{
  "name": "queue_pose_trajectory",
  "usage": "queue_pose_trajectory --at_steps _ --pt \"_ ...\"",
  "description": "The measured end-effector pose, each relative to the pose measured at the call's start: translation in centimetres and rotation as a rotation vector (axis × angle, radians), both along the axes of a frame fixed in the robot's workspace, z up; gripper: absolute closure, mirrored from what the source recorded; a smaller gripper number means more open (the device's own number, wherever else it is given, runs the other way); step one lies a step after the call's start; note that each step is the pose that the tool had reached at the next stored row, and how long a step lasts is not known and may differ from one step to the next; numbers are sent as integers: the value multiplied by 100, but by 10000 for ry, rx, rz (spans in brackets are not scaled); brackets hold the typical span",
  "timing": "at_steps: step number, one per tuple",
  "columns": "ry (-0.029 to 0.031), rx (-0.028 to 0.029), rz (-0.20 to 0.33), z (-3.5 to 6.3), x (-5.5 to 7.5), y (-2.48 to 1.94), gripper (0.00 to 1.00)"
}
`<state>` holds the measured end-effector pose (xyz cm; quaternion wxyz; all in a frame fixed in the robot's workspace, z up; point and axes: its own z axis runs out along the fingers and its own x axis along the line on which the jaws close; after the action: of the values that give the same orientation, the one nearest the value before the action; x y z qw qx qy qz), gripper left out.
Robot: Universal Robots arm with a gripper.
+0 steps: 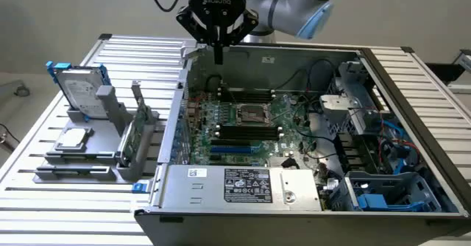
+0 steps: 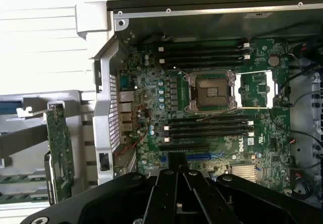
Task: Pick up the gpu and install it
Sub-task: 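Reach for the gpu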
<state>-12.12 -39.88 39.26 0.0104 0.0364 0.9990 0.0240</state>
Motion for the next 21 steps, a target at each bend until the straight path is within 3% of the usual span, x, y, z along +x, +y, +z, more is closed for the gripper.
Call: queue_pose_trajectory --at_steps 13,21 --pt "1 -2 -3 1 -7 0 89" --pt "18 0 -1 -3 -355 3 89"
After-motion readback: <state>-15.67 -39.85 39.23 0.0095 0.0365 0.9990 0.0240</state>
